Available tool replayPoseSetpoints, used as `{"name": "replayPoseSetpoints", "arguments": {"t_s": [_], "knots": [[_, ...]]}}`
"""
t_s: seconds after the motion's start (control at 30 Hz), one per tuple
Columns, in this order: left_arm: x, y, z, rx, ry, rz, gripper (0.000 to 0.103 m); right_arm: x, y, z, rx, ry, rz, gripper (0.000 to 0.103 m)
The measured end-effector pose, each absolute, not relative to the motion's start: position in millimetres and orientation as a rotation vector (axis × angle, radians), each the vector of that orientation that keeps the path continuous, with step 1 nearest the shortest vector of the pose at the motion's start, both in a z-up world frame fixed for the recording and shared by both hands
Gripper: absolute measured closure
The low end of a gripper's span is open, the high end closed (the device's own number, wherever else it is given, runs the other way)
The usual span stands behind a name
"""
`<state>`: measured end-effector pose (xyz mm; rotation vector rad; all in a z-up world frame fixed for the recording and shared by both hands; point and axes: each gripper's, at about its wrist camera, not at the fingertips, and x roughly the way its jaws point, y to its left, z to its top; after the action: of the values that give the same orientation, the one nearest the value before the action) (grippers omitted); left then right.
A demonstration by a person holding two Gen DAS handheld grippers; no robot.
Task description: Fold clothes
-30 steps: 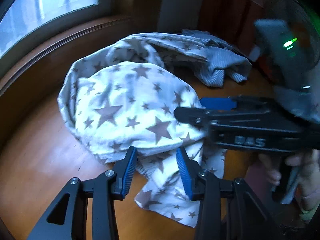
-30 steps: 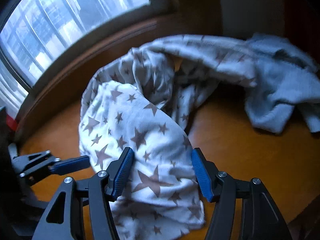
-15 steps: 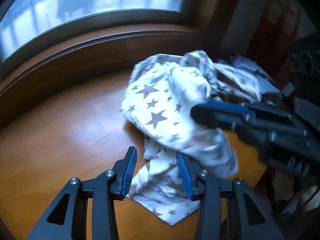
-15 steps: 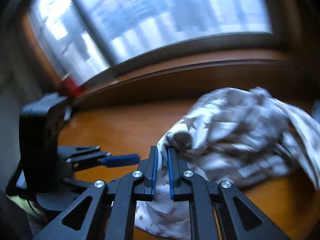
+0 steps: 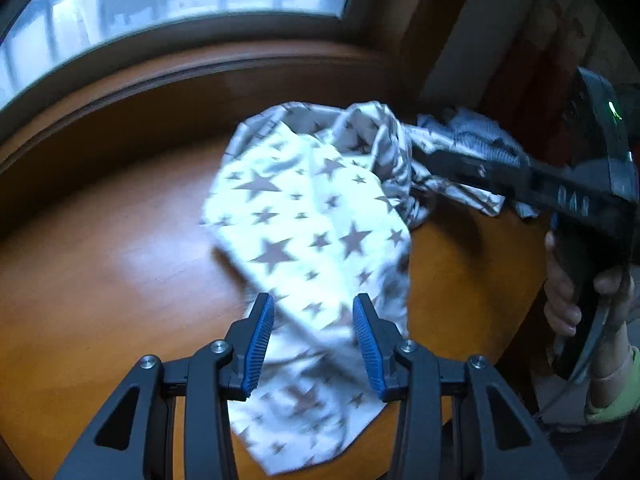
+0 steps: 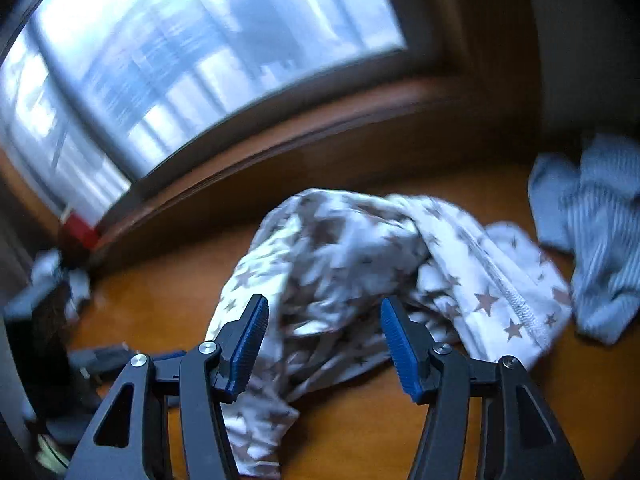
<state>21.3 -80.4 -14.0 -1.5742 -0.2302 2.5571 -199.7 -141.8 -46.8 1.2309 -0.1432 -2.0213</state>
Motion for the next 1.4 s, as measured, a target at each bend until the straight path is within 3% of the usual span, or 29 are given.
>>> {"name": "replayPoseSetpoints", "arguments": {"t_s": [0.23, 0.47, 0.67, 0.77, 0.8, 0.83, 0.9, 0.93, 1.13, 1.4], "knots": [[-4.0, -50.9, -24.3, -1.643, -0.214, 2.522, 0.065, -218.7, -169.4, -83.6, 1.35, -0.148, -1.987, 0.045], [12.1, -46.0, -8.0, -1.478, -0.245, 2.517, 0.065, -222.3, -163.2, -96.4, 1.387, -0.226, -1.925, 0.044], [-10.6, -31.3, -41.0, -1.557, -0.168, 2.548, 0.065, -222.6, -158.3, -101.6, 1.41, -0.262, -1.867, 0.044], [-11.6, -39.2, -51.1, -1.546, -0.27, 2.585, 0.065, -220.5, -156.4, -105.3, 1.405, -0.254, -1.871, 0.045], [-9.1, -42.7, -49.3, -1.533, -0.295, 2.597, 0.067, -219.8, -156.1, -105.3, 1.396, -0.245, -1.88, 0.05], [-6.4, -46.1, -47.1, -1.52, -0.317, 2.609, 0.074, -218.5, -157.4, -105.1, 1.383, -0.23, -1.886, 0.067], [2.0, -53.2, -38.4, -1.493, -0.319, 2.651, 0.089, -213.4, -162.0, -105.2, 1.352, -0.2, -1.892, 0.084], [7.1, -57.1, -33.4, -1.478, -0.317, 2.677, 0.091, -209.1, -162.5, -102.2, 1.33, -0.193, -1.897, 0.088], [53.5, -101.1, 2.2, -1.416, -0.353, 2.901, 0.094, -168.2, -172.0, -51.4, 1.089, -0.151, -1.839, 0.091], [132.2, -188.2, 30.1, -1.332, -0.577, 3.092, 0.094, -102.9, -251.8, -5.0, 0.873, 0.002, -1.695, 0.091]]}}
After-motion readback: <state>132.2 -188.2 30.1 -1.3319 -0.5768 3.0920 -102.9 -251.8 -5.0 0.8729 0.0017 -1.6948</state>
